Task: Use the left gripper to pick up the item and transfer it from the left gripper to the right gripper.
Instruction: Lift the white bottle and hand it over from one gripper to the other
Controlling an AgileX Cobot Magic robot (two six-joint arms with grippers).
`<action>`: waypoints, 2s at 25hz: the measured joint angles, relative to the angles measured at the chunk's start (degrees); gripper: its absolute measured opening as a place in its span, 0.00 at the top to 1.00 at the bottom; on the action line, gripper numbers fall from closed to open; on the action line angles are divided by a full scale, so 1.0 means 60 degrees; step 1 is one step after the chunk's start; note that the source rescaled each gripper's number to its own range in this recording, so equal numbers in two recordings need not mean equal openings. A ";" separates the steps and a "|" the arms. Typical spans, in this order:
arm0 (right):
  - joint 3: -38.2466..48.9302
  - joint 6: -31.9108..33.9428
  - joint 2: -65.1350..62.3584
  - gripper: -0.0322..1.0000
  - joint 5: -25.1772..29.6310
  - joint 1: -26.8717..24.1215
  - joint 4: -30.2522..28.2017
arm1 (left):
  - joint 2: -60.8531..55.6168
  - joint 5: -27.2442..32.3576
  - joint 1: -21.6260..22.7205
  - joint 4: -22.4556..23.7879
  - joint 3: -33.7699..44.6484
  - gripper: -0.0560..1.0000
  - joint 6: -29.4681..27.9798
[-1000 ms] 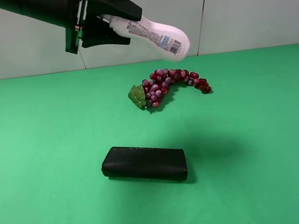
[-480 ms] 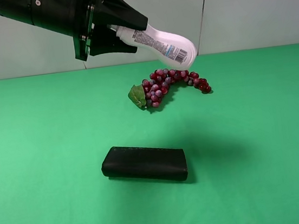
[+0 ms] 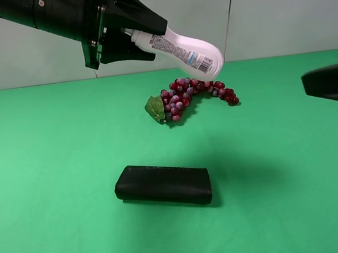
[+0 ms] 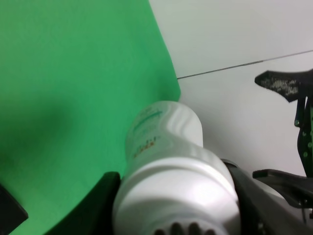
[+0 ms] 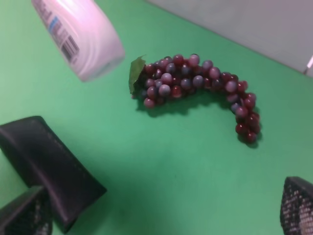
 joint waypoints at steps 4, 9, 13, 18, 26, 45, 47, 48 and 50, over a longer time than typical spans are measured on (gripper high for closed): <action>-0.0616 -0.0172 0.1057 0.00 -0.0187 0.0520 -0.0211 | 0.0000 0.0000 0.0000 0.0000 0.0000 0.94 0.0000; -0.1342 -0.0494 0.2206 0.00 -0.0601 0.1069 -0.0265 | 0.0000 0.0000 0.0000 0.0000 0.0000 0.94 0.0001; -0.1946 -0.0651 0.2930 0.00 -0.0731 0.1580 -0.0283 | 0.0000 0.0000 0.0000 0.0000 0.0000 0.94 0.0001; -0.2524 -0.0929 0.3764 0.00 -0.0749 0.2351 -0.0397 | 0.0000 0.0000 0.0000 0.0000 0.0000 0.94 0.0001; -0.3212 -0.0924 0.4879 0.00 -0.0789 0.3384 -0.1187 | 0.0000 0.0000 0.0000 0.0000 0.0000 0.94 0.0001; -0.3749 -0.0893 0.6613 0.00 -0.1253 0.3422 -0.1353 | 0.0000 0.0032 0.0000 0.0000 0.0000 0.94 0.0001; -0.3749 -0.0893 0.6698 0.00 -0.1280 0.3422 -0.1353 | 0.0000 0.0032 0.0000 -0.0022 0.0000 0.94 0.0001; -0.3749 -0.0893 0.6732 0.00 -0.1290 0.3422 -0.1353 | 0.0000 0.0032 0.0000 -0.0024 0.0000 0.94 0.0001; -0.3749 -0.0893 0.6814 0.00 -0.1329 0.3422 -0.1355 | 0.0000 0.0053 0.0000 -0.0024 0.0000 0.94 0.0001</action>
